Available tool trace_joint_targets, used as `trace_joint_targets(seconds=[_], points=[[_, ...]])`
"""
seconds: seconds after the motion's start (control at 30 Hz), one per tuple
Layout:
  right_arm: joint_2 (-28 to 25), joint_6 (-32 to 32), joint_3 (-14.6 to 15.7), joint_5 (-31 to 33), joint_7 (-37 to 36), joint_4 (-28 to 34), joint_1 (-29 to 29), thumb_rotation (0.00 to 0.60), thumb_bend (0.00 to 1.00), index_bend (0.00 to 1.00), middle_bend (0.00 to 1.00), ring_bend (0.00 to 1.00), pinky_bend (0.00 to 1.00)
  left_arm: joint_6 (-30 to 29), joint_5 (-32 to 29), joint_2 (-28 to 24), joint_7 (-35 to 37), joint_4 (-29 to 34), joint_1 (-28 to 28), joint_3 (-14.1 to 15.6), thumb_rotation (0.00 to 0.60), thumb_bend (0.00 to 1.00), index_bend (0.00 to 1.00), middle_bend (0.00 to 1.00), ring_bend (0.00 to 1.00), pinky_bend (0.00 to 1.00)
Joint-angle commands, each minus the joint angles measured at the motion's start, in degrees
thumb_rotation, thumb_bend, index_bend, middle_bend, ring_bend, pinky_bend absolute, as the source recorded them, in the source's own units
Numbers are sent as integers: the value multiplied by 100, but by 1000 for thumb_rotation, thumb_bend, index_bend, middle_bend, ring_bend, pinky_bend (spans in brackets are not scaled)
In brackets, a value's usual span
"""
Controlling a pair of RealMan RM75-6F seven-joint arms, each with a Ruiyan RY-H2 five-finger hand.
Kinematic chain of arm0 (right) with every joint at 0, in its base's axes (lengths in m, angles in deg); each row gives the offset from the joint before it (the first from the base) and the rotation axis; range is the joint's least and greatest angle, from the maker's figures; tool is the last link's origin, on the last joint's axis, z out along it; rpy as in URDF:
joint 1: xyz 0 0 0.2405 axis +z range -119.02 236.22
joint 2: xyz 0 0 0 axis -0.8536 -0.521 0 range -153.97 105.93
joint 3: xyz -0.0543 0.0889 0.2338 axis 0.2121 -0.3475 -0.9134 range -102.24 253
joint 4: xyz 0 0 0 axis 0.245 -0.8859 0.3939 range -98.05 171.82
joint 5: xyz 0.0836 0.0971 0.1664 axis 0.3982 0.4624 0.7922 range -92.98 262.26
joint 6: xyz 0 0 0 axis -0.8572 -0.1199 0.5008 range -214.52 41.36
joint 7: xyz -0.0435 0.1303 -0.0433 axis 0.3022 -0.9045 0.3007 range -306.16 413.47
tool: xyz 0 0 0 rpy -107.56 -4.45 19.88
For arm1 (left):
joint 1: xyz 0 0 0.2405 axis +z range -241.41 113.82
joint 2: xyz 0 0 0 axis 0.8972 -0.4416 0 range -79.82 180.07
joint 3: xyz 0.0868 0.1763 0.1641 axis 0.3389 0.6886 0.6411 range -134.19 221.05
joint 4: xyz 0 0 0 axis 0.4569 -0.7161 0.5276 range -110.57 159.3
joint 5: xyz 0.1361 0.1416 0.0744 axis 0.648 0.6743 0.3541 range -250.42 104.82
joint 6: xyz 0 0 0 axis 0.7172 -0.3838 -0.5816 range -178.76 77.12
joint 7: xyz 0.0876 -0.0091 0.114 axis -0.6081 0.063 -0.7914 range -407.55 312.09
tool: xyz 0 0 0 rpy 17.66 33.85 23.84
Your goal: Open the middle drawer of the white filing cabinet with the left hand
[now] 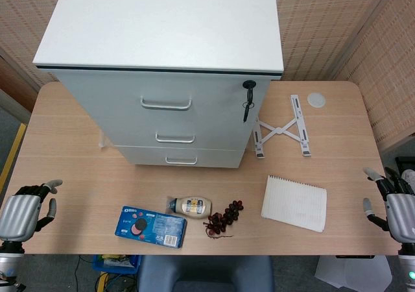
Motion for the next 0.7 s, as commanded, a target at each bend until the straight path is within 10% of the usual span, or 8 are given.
trace_joint_targets(seconds=[0.03,0.5,0.7], points=[[2,16,4,-3,2,-3,9,600,428,162,283,188,185,6,-10,3,-3,-8,2,4,600,596,276,431,427,373],[-11,28,-15,8,20,-5,36,600,429,161,283,188,185,57,290,-35,227,-126,-159,10,600,596,279,431,430,380],[1,40,-14,15,56,10,47,600,429,162,283,188,185,105,527,-76,689,-205,-313,8,600,596,288,554,588,705]])
